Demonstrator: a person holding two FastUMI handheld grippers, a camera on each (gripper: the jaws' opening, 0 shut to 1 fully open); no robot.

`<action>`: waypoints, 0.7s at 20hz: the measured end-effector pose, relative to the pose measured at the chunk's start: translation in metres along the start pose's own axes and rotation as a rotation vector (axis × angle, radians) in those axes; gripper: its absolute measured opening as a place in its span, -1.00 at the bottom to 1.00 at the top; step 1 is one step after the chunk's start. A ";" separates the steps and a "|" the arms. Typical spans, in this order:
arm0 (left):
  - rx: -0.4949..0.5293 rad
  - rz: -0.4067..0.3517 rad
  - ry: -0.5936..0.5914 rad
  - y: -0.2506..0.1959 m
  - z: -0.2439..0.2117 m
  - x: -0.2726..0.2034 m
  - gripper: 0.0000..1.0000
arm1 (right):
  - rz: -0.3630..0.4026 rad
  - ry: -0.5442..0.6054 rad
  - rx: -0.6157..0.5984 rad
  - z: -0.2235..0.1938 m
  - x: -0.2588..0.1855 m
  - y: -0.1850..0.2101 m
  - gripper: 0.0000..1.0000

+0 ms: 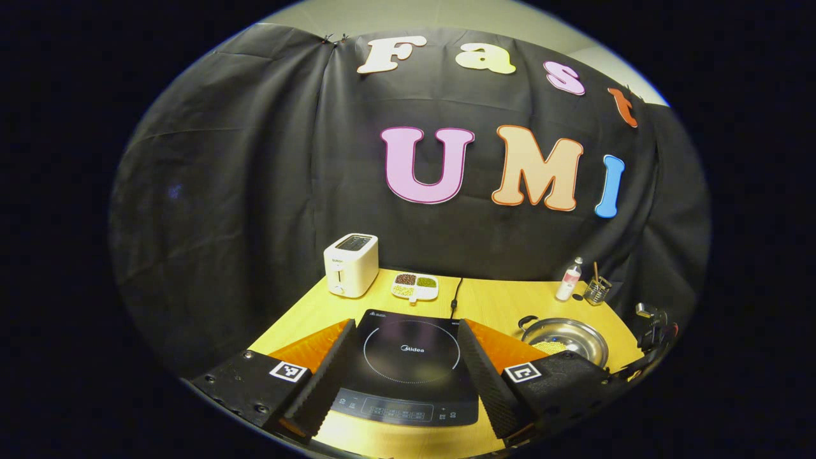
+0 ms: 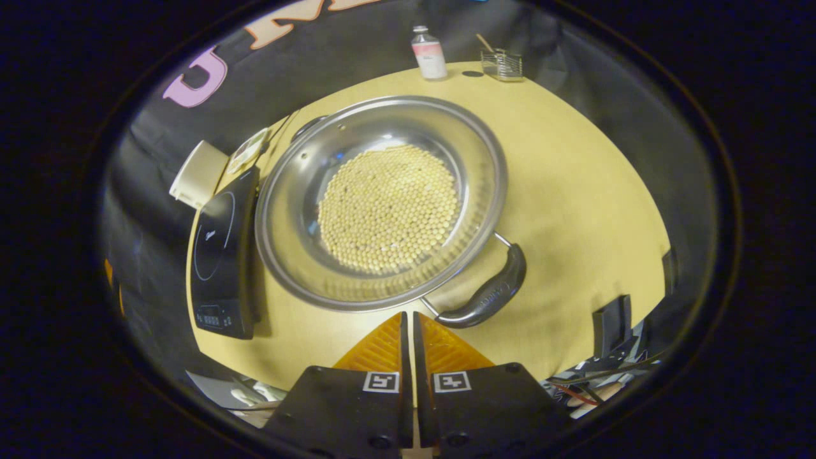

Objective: First push the handle of the pot to place it horizontally, then grasp the pot with both hands and set it on the induction cooktop.

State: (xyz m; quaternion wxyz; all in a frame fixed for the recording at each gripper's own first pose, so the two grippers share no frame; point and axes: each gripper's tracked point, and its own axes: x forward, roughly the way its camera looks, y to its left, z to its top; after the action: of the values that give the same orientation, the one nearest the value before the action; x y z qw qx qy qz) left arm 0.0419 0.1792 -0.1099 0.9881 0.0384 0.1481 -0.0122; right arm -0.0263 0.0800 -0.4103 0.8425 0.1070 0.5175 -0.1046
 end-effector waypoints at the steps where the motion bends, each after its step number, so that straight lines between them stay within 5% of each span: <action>1: 0.002 -0.003 0.001 -0.001 0.000 -0.001 0.93 | -0.010 -0.009 0.009 0.002 0.000 -0.005 -0.89; 14: 0.013 0.005 0.059 -0.033 -0.016 -0.005 0.93 | -0.005 -0.040 0.118 0.051 0.004 -0.063 -0.89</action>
State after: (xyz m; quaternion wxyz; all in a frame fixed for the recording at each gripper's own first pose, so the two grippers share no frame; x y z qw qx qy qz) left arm 0.0313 0.1475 -0.1259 0.9831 0.0456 0.1768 -0.0096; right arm 0.0006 0.0053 -0.3957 0.8447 0.1532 0.4936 -0.1390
